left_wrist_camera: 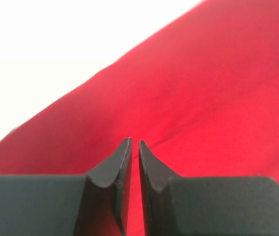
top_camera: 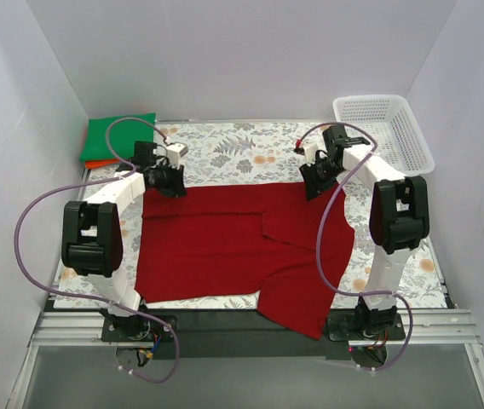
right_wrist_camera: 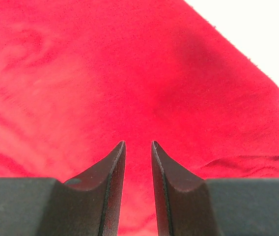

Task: Fold and stack the t-shirts
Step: Fold the tshirt

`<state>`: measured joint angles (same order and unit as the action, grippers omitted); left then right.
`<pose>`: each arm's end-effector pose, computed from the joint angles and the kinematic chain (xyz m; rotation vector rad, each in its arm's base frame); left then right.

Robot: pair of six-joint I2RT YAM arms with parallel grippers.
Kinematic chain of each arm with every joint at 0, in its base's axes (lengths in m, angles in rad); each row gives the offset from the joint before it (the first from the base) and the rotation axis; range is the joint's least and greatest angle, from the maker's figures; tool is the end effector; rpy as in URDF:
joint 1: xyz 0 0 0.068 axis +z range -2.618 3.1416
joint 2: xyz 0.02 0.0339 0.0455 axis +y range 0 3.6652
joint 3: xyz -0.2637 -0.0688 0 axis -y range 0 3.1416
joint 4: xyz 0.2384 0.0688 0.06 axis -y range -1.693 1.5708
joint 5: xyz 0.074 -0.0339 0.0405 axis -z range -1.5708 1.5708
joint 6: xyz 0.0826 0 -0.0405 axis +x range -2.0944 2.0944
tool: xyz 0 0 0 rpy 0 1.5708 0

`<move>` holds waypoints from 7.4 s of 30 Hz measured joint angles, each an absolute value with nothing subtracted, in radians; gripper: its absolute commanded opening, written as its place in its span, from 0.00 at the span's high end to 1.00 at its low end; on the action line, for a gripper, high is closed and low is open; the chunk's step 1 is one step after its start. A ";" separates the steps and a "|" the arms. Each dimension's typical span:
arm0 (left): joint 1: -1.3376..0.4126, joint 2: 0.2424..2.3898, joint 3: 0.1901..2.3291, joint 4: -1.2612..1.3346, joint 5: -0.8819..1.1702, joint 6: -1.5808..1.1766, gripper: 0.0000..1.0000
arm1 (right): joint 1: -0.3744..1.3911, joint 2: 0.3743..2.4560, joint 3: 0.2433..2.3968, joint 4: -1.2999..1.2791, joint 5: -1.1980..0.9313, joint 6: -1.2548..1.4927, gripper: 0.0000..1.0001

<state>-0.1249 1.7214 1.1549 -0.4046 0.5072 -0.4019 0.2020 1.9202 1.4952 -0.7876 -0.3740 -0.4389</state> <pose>0.3675 -0.0866 0.1762 -0.1506 2.5702 -0.8488 0.3908 0.1108 0.1763 -0.9415 2.5422 0.4511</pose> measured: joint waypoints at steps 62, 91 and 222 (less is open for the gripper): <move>0.137 1.311 0.832 -0.852 0.526 -0.007 0.62 | 0.406 1.427 0.749 -0.652 -0.090 -0.738 0.58; 0.136 1.110 0.536 -0.834 0.324 0.485 0.72 | 0.448 1.361 0.697 -0.619 -0.055 -0.684 0.99; 0.325 1.662 1.006 -0.733 0.542 -0.154 0.40 | 0.018 1.864 1.409 -0.887 -0.316 -0.683 0.51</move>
<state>0.3248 1.6615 1.0061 -0.7334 0.5423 -0.1535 0.0181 1.8645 1.4086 -0.8867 -0.3164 -0.6827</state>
